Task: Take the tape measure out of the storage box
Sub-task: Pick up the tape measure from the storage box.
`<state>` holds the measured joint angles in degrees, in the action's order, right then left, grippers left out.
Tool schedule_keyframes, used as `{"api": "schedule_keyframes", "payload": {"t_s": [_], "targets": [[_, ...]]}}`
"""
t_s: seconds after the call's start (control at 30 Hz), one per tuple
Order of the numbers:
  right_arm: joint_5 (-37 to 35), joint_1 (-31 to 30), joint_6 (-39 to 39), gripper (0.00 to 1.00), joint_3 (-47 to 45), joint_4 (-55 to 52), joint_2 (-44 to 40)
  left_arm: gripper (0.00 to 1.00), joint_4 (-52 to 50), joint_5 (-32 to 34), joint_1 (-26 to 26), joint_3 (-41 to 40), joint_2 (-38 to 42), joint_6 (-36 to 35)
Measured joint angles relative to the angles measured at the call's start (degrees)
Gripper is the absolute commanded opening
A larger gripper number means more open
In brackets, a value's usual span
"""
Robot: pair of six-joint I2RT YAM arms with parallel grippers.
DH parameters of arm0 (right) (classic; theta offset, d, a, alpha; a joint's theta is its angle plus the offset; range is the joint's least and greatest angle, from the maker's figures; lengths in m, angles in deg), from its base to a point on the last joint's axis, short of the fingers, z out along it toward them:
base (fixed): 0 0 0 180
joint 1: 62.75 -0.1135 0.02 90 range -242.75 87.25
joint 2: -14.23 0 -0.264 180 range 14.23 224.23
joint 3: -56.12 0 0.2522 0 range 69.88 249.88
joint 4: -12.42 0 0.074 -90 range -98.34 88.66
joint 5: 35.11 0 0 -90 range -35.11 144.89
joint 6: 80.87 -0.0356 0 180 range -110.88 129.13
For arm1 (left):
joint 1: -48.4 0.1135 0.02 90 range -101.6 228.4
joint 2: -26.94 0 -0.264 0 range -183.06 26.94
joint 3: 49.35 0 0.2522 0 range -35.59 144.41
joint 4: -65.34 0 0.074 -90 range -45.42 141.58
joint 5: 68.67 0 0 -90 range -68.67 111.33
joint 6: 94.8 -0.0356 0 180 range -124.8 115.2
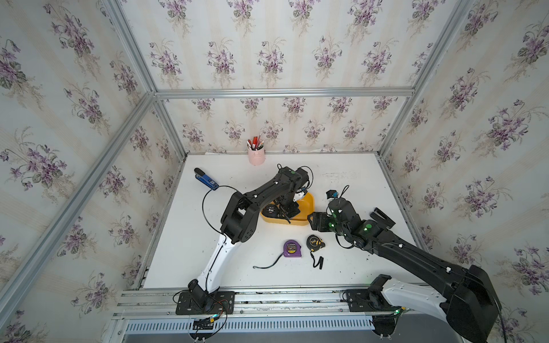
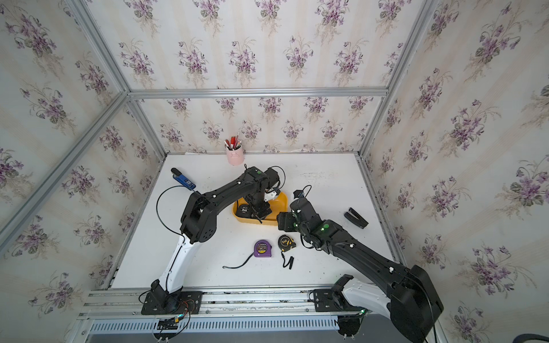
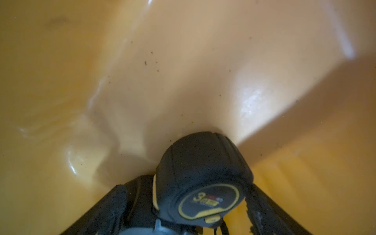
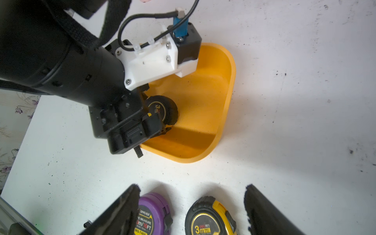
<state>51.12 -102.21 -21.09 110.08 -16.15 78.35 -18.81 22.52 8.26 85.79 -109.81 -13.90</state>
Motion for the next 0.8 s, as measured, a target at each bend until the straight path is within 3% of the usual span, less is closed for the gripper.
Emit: {"api": "schedule_keyframes", "payload": {"t_s": [0.8], "targets": [[0.24,0.04,0.0,0.83,0.0,1.7,1.11,0.92,3.37,2.23,0.0,1.79,-1.22,0.79]]}}
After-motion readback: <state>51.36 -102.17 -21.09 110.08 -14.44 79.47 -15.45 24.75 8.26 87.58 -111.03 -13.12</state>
